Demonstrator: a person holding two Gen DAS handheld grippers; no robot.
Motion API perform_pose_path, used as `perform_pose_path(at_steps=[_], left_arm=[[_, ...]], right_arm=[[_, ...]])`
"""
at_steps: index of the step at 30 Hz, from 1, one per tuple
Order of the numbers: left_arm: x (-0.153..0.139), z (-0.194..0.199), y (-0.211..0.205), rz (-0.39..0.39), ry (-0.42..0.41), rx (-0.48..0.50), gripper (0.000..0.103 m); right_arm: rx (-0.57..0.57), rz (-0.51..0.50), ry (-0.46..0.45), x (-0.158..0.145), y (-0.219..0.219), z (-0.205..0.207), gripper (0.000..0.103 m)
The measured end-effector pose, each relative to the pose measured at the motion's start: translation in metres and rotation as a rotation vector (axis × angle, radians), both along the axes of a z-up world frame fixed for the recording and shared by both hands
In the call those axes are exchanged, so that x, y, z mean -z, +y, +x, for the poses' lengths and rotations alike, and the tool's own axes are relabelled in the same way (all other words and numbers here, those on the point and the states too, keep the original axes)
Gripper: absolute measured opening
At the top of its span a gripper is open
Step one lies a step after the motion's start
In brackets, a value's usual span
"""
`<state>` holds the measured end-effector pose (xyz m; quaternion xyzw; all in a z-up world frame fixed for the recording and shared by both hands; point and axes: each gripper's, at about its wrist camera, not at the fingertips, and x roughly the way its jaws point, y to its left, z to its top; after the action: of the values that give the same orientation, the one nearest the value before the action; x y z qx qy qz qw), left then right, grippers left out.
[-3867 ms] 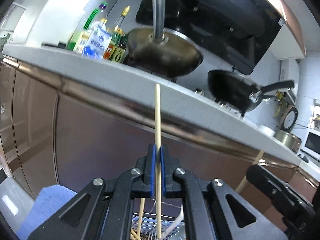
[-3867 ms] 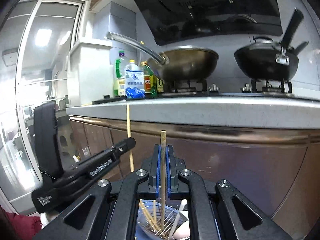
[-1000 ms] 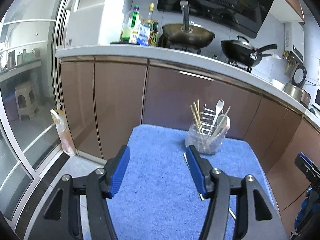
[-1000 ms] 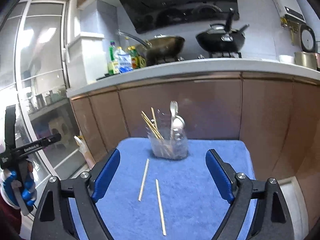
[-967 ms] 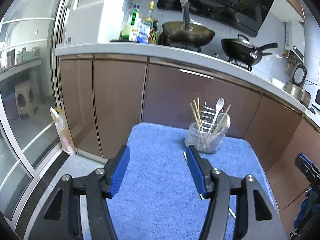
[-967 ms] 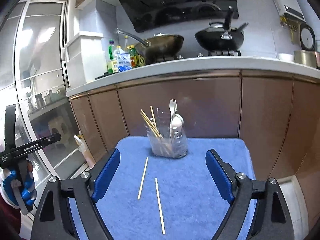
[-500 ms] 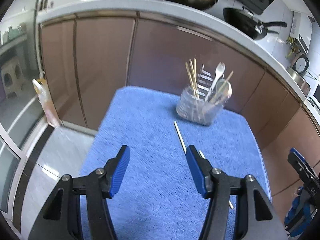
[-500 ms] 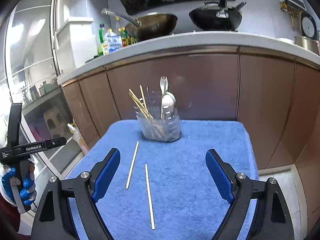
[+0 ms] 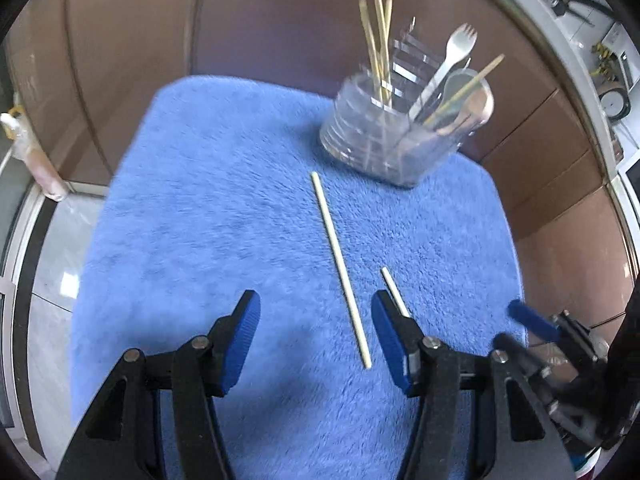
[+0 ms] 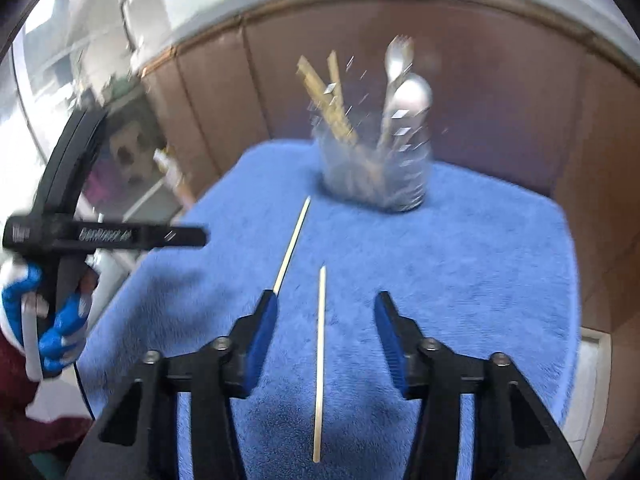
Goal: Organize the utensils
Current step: 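Grasp a chopstick with the left tool while the right tool grasps the last chopstick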
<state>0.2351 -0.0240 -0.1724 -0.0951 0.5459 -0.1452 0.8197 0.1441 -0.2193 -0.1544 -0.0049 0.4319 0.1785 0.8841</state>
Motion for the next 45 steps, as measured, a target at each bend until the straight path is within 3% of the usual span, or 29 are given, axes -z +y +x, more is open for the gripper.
perform_pose_path(at_steps=[7, 13, 21, 28, 32, 38, 45], left_arm=[[0.038, 0.051, -0.039, 0.032, 0.165, 0.045, 0.036], [0.061, 0.073, -0.059, 0.051, 0.240, 0.072, 0.025], [0.066, 0.082, -0.058, 0.063, 0.236, 0.096, 0.008], [0.067, 0.085, -0.050, 0.031, 0.239, 0.105, 0.007], [0.068, 0.087, -0.039, -0.012, 0.245, 0.071, 0.006], [0.051, 0.066, -0.032, -0.001, 0.150, 0.065, 0.005], [0.017, 0.035, -0.022, 0.011, 0.023, 0.042, 0.005]], right_arm=[[-0.097, -0.036, 0.186, 0.043, 0.021, 0.046, 0.027], [-0.134, -0.056, 0.267, 0.065, 0.033, 0.069, 0.017], [-0.178, -0.127, 0.344, 0.086, 0.056, 0.095, 0.014], [-0.200, -0.179, 0.395, 0.091, 0.073, 0.108, 0.014], [-0.195, -0.211, 0.395, 0.093, 0.084, 0.114, 0.006], [-0.163, -0.172, 0.375, 0.086, 0.077, 0.105, 0.005], [-0.123, -0.131, 0.279, 0.060, 0.069, 0.073, 0.005]])
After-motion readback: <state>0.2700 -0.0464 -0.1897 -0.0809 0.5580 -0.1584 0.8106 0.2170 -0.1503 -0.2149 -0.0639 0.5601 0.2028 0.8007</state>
